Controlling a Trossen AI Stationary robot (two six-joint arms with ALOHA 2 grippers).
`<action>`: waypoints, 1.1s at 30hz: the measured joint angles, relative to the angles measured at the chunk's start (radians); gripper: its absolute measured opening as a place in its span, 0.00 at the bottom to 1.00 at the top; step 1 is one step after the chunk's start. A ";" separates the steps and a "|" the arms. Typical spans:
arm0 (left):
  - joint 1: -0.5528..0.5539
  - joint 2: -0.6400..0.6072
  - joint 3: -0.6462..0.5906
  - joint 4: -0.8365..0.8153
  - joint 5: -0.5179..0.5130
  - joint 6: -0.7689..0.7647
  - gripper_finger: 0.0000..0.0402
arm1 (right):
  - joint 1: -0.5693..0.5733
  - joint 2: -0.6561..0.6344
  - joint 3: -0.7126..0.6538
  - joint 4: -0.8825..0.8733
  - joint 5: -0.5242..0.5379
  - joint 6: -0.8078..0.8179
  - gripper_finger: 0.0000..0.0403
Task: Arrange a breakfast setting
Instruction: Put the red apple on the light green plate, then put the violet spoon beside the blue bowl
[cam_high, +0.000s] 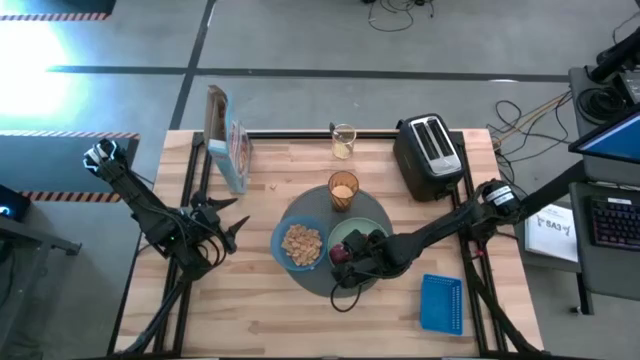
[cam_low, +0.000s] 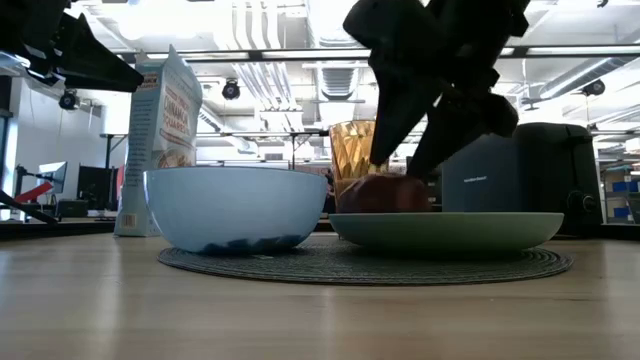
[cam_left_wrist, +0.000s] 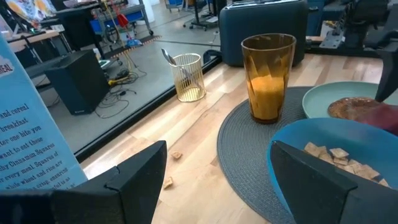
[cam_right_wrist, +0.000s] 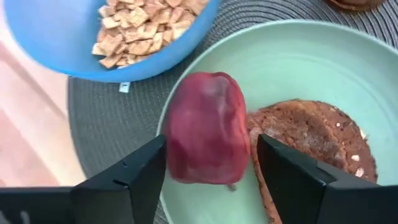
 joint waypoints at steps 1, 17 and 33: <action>0.000 0.000 0.000 0.001 0.000 0.000 0.67 | -0.001 -0.008 0.000 0.001 -0.004 -0.016 0.59; 0.000 -0.001 0.018 0.032 -0.009 0.000 0.67 | -0.058 -0.081 0.049 -0.009 -0.005 -0.204 0.62; 0.000 0.089 0.131 0.081 -0.040 0.059 0.67 | -0.298 -0.098 0.307 -0.146 -0.108 -0.783 0.62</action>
